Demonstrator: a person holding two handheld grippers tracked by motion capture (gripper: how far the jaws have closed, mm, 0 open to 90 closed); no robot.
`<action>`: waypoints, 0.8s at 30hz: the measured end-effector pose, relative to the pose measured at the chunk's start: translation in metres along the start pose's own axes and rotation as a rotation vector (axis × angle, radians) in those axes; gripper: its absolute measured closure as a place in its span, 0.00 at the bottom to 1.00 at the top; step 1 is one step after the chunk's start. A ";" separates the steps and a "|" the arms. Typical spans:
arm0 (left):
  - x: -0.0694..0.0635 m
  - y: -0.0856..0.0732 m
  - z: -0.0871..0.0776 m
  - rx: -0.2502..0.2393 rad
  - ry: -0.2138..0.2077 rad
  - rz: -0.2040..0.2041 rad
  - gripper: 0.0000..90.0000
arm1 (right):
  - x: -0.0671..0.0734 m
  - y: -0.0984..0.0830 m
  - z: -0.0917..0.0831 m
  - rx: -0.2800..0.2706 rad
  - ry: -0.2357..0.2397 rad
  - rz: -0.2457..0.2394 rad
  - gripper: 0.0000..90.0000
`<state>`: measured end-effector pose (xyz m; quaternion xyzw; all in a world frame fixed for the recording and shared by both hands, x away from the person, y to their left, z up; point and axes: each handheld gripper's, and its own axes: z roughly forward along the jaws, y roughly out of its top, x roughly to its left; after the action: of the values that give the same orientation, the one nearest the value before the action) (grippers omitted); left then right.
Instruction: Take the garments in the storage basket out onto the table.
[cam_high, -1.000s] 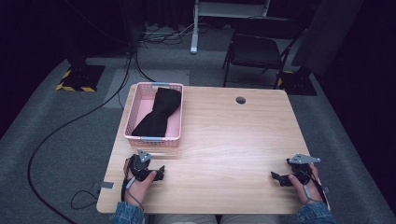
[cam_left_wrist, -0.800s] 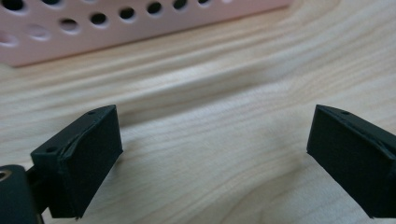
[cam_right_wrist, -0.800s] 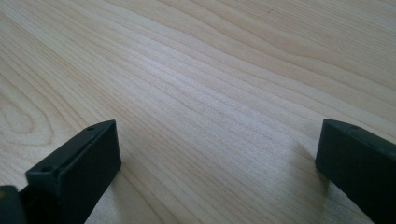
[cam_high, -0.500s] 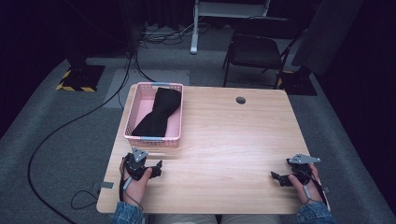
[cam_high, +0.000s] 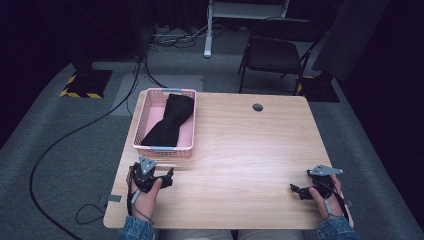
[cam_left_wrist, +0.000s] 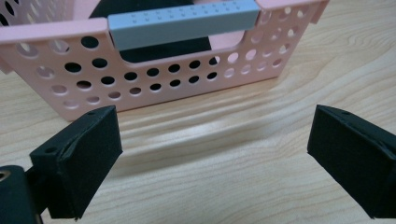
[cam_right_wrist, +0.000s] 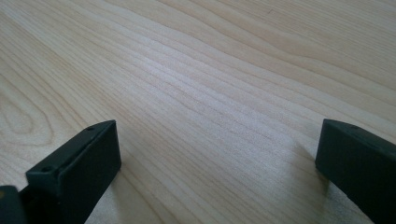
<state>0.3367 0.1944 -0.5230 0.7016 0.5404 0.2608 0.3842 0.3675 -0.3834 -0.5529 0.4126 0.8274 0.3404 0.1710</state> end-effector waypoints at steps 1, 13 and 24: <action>0.000 0.001 0.000 -0.005 0.001 -0.001 0.03 | 0.000 0.000 0.000 0.000 0.000 0.000 0.00; 0.000 0.017 -0.009 -0.079 0.012 -0.014 0.03 | 0.000 0.000 0.000 0.000 0.000 0.000 0.00; 0.004 0.037 -0.011 -0.106 0.016 0.006 0.03 | 0.000 0.000 0.000 0.000 0.000 0.000 0.00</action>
<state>0.3492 0.1963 -0.4866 0.6799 0.5268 0.2959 0.4155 0.3675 -0.3834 -0.5530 0.4127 0.8274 0.3404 0.1711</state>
